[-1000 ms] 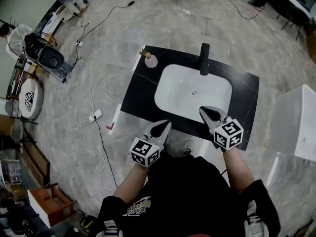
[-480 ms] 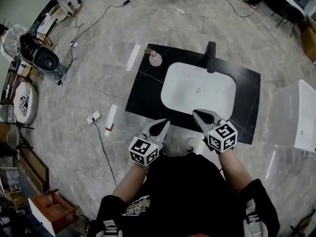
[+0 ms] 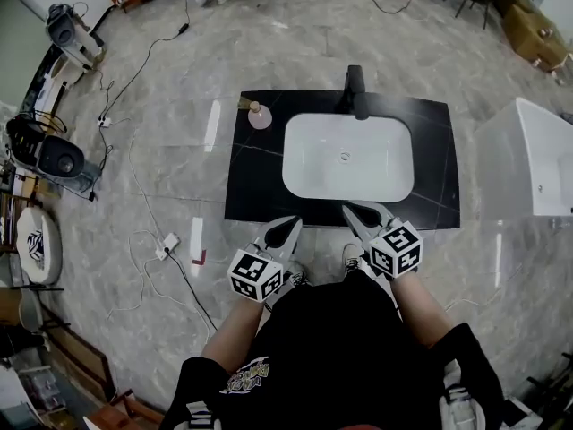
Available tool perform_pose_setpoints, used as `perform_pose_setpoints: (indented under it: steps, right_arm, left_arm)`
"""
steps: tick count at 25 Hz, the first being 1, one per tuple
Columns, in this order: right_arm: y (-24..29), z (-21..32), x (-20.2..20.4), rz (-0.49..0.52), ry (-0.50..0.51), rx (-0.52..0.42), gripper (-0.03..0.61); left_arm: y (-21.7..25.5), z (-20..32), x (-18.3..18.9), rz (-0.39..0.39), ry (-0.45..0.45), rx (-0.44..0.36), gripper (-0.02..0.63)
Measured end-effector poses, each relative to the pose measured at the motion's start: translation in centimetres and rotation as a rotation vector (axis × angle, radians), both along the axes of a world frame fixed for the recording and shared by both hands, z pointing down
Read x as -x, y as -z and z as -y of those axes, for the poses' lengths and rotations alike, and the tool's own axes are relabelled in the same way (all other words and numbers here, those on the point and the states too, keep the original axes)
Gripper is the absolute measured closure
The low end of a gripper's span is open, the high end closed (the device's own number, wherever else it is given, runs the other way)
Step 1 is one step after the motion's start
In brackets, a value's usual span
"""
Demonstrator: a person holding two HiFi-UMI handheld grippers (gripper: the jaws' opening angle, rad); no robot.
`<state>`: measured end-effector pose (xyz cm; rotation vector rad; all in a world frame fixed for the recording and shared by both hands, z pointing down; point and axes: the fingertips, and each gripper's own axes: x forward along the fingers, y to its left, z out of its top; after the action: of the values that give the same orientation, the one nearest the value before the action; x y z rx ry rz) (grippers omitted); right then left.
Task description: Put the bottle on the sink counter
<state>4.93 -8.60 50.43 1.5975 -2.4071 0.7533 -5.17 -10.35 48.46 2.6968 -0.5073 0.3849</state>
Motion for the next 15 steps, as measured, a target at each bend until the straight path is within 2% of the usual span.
perform_pose_setpoints:
  steps: [8, 15]
  right_arm:
    - [-0.7, -3.0, 1.0, -0.008, -0.124, 0.031, 0.551]
    - [-1.1, -4.1, 2.8, -0.003, -0.180, 0.042, 0.551]
  left_arm:
    - [-1.0, -1.5, 0.8, -0.003, -0.116, 0.030, 0.614]
    - [-1.7, -1.7, 2.2, -0.004, -0.169, 0.040, 0.613]
